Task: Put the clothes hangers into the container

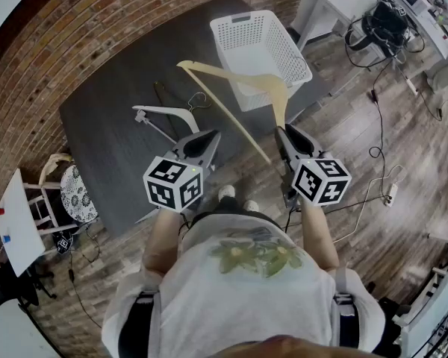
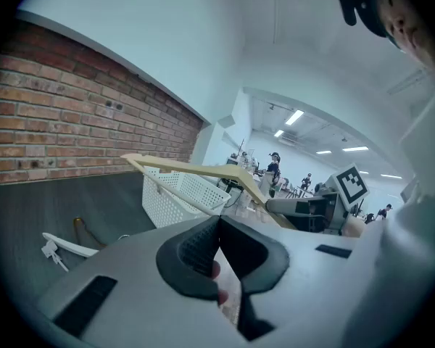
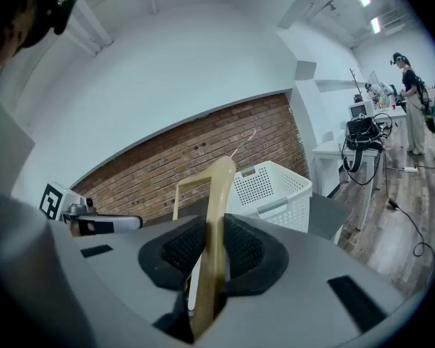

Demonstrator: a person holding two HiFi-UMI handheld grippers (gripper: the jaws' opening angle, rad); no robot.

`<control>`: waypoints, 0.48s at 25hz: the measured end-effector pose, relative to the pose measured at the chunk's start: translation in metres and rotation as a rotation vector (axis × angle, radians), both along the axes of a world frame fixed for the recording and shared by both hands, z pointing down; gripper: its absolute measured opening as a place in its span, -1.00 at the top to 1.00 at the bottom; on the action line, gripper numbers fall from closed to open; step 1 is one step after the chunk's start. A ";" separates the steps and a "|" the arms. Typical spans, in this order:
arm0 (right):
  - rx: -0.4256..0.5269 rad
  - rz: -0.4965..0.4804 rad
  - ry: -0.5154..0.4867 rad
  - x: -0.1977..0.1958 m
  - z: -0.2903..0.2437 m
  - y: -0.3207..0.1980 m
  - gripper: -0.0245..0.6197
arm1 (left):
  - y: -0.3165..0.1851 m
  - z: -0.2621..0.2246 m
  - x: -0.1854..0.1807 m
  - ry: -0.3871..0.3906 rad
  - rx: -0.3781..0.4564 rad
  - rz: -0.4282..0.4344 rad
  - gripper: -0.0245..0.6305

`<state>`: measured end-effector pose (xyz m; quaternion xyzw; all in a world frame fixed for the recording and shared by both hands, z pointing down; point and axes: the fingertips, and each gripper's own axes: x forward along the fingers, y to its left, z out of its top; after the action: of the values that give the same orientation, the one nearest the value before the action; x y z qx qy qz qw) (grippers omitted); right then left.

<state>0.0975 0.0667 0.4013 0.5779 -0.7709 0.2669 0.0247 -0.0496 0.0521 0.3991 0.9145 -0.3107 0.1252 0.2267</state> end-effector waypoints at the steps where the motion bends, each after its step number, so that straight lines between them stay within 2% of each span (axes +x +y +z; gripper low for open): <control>1: 0.000 0.005 0.003 0.001 0.000 -0.002 0.62 | -0.003 0.000 0.000 0.002 -0.001 0.001 0.83; 6: -0.004 0.046 0.010 0.007 0.003 -0.010 0.62 | -0.015 0.005 -0.004 0.007 -0.013 0.019 0.83; 12: 0.006 0.111 0.027 0.013 0.002 -0.021 0.62 | -0.027 0.018 0.002 -0.001 -0.031 0.080 0.83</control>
<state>0.1106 0.0457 0.4035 0.6235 -0.7379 0.2577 0.0184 -0.0475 0.0251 0.4176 0.9226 -0.2718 0.1394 0.2356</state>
